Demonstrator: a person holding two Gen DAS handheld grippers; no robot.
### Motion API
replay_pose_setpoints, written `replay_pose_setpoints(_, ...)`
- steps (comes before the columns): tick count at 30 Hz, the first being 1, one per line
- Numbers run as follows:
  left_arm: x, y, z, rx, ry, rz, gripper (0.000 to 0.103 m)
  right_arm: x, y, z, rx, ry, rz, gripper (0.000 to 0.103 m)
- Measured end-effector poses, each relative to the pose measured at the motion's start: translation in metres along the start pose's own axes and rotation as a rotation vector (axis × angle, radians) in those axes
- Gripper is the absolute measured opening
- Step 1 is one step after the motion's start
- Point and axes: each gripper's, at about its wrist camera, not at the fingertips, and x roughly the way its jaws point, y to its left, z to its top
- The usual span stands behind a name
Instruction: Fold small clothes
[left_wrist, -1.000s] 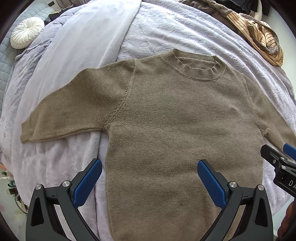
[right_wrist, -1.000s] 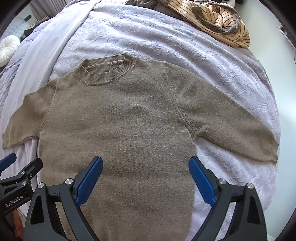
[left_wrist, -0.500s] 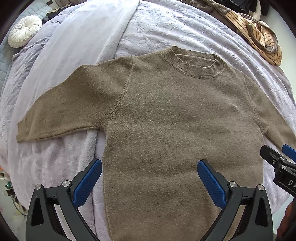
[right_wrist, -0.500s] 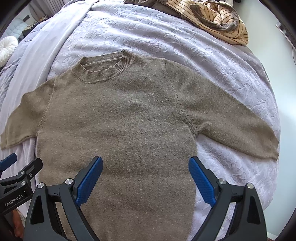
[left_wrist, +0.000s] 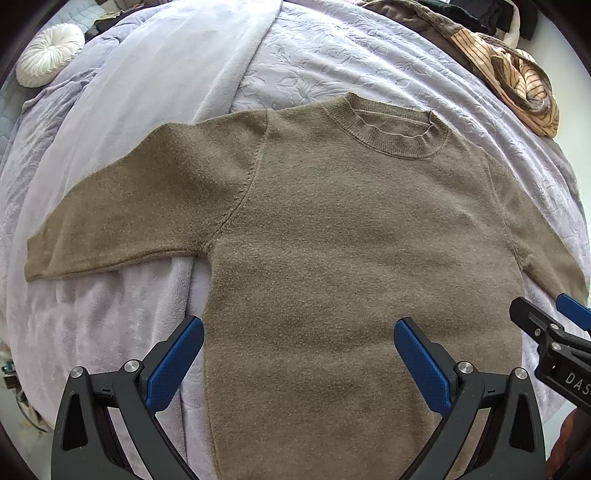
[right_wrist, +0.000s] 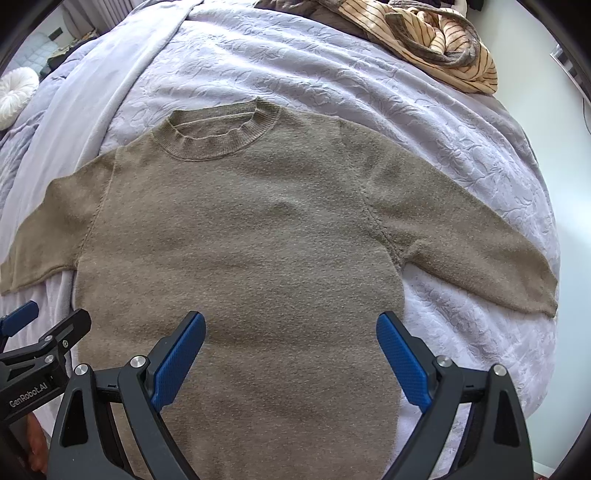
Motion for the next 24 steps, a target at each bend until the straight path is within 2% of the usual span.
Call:
replay_pose_setpoints(6,0.0,0.012,-0.003,-0.018,-0.012,-0.032,0.103,-0.004,0.013,-0.002,-0.011,-0.014,0.003,0.095)
replay_pose_setpoints(11,0.004,0.047,-0.008,-0.097,-0.034,-0.112,0.103,-0.004,0.028,-0.006,-0.043,-0.009,0.007,0.095)
replay_pose_setpoints(15,0.014,0.11,-0.013,-0.232,-0.076,-0.19,0.103,0.0,0.047,-0.011,-0.079,0.008,0.019,0.095)
replay_pose_setpoints(20,0.031,0.204,-0.025,-0.429,-0.167,-0.207,0.103,0.005,0.077,-0.021,-0.143,0.022,0.049,0.095)
replay_pose_setpoints(24,0.061,0.269,-0.032,-0.611,-0.193,-0.305,0.103,0.01,0.104,-0.03,-0.199,0.04,0.076,0.095)
